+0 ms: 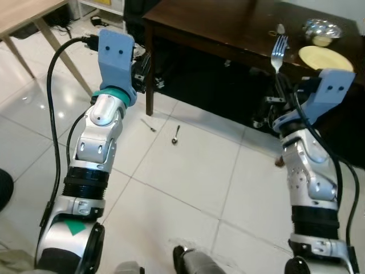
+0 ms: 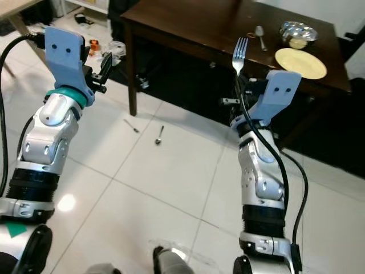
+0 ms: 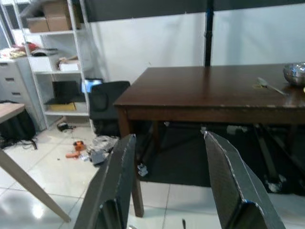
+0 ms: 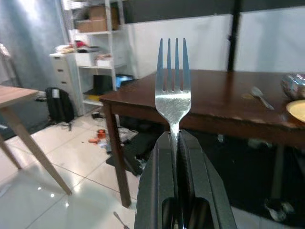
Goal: Setting the table
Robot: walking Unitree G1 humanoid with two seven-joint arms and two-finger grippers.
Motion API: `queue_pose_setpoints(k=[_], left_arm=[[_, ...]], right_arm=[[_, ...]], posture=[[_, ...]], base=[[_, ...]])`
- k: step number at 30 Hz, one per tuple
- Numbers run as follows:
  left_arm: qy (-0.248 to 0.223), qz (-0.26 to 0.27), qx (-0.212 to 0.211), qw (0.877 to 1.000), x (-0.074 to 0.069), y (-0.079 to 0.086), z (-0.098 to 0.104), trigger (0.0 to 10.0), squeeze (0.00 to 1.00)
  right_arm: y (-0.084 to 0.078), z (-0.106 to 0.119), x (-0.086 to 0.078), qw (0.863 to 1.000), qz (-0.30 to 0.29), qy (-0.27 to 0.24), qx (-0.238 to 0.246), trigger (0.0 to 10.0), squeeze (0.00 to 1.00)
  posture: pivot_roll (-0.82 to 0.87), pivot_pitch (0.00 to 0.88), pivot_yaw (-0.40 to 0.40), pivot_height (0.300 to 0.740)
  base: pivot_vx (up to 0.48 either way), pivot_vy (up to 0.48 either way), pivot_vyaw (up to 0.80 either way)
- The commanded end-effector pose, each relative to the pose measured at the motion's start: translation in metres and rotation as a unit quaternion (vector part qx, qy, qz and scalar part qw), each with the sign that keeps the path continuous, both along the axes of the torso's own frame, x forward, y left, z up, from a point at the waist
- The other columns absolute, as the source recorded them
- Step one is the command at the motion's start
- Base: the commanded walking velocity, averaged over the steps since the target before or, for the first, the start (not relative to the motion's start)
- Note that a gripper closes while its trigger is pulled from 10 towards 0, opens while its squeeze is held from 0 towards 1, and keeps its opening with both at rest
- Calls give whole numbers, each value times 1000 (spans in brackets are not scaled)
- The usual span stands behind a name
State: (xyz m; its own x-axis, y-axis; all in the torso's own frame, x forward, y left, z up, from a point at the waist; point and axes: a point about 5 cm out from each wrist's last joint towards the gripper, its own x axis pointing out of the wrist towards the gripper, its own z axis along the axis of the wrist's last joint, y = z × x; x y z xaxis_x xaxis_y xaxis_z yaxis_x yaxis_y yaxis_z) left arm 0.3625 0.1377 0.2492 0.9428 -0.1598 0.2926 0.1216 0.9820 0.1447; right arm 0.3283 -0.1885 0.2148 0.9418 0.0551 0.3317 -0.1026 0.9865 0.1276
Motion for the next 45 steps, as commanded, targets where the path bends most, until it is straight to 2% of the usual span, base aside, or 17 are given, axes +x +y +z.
queue_pose_setpoints(k=[1,33,39,41,45], left_arm=[[9,-11,5,1000,0,-7,-5,10000,0],[10,-23,-2,1000,0,-11,-4,10000,0],[5,-14,-2,1000,0,-10,-4,10000,0],[-10,0,0,1000,-1,-8,-2,10000,0],[-17,30,11,999,1,-4,-1,10000,0]], right_arm=[[-7,-1,0,1000,-12,4,3,10000,0],[-7,-3,0,1000,-17,11,-5,10000,0],[-2,-4,2,1000,-9,17,-19,10000,0],[7,-2,2,999,4,10,-39,10000,0],[16,4,2,999,24,-4,-40,10000,0]], posture=[[139,0,1,740],[139,10,0,740],[141,12,-1,740],[141,14,-2,740],[146,12,-6,740]], base=[[0,0,-800],[0,0,-800],[0,0,-709],[247,0,0],[422,0,0]])
